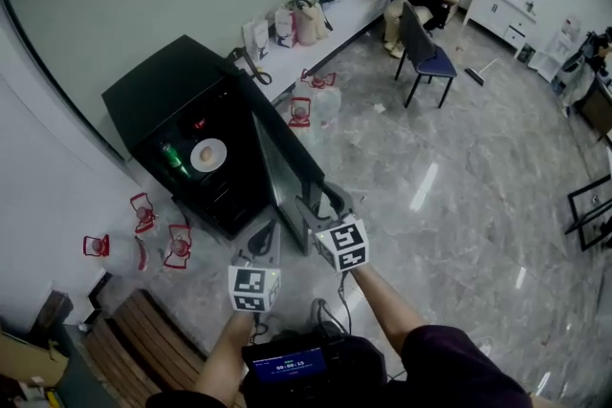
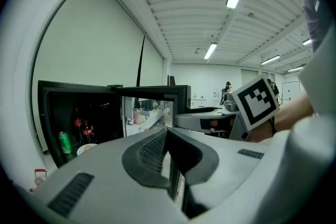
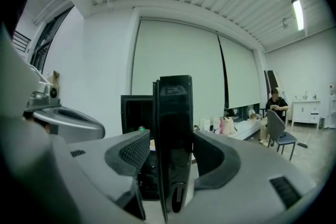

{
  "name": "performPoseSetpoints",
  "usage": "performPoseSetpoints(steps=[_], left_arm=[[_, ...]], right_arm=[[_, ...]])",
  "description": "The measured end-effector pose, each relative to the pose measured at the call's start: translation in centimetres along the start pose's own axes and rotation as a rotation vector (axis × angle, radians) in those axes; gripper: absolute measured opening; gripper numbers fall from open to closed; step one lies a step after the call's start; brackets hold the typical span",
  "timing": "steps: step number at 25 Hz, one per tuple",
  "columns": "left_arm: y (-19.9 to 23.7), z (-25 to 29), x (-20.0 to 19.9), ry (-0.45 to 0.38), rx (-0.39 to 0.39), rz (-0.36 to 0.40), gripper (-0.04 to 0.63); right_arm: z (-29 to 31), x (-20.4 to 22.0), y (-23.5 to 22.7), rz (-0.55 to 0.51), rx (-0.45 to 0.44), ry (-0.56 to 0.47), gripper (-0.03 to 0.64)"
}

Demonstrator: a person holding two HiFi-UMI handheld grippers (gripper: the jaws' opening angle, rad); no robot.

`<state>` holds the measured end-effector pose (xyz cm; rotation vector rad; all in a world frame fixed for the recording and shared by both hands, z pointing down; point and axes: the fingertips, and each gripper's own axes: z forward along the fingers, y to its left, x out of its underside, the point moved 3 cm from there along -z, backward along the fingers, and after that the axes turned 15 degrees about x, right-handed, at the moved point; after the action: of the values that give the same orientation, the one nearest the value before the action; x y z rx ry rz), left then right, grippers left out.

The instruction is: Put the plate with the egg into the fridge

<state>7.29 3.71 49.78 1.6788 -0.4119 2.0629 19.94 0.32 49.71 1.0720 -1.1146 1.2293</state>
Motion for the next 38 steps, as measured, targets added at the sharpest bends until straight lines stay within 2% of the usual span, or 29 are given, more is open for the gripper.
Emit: performPoseSetpoints(steps=[4, 8, 10, 13, 18, 22, 27, 38], left_arm=[[0.7, -1.8, 0.7, -0.002, -0.06, -0.035, 0.008], [2.0, -4.7, 1.2, -0.007, -0.145, -0.051, 0.008], [3.0, -6.6, 1.6, -0.007, -0.191, -0.06, 0.008], [4.8, -9.6, 2.1, -0.007, -0.262, -0.076, 0.008], [6.9, -13.6, 2.5, -0.018, -0.355, -0.092, 0.008], [8.0, -15.3, 2.4, -0.04, -0.396, -0.099, 0.009], [8.8, -15.7, 1.9, -0.066, -0.413, -0.091, 0.008], [8.7, -14.5, 1.5, -0.063, -0.395, -0.085, 0.008]], right_arm=[[-0.8, 0.1, 4.6, -0.005, -0.118, -0.01, 0.241], [-1.4, 0.0, 9.1, 0.0, -0.28, -0.03, 0.238], [-1.4, 0.0, 11.2, -0.006, -0.332, -0.047, 0.188], [-0.3, 0.0, 14.2, -0.017, -0.366, -0.049, 0.023], [0.5, -0.8, 19.1, -0.034, -0.454, -0.052, 0.009], [0.5, -1.2, 20.8, -0.02, -0.478, -0.018, 0.008], [0.8, -1.9, 21.3, 0.064, -0.484, -0.015, 0.009], [0.3, -2.7, 21.4, 0.041, -0.49, -0.033, 0.008]])
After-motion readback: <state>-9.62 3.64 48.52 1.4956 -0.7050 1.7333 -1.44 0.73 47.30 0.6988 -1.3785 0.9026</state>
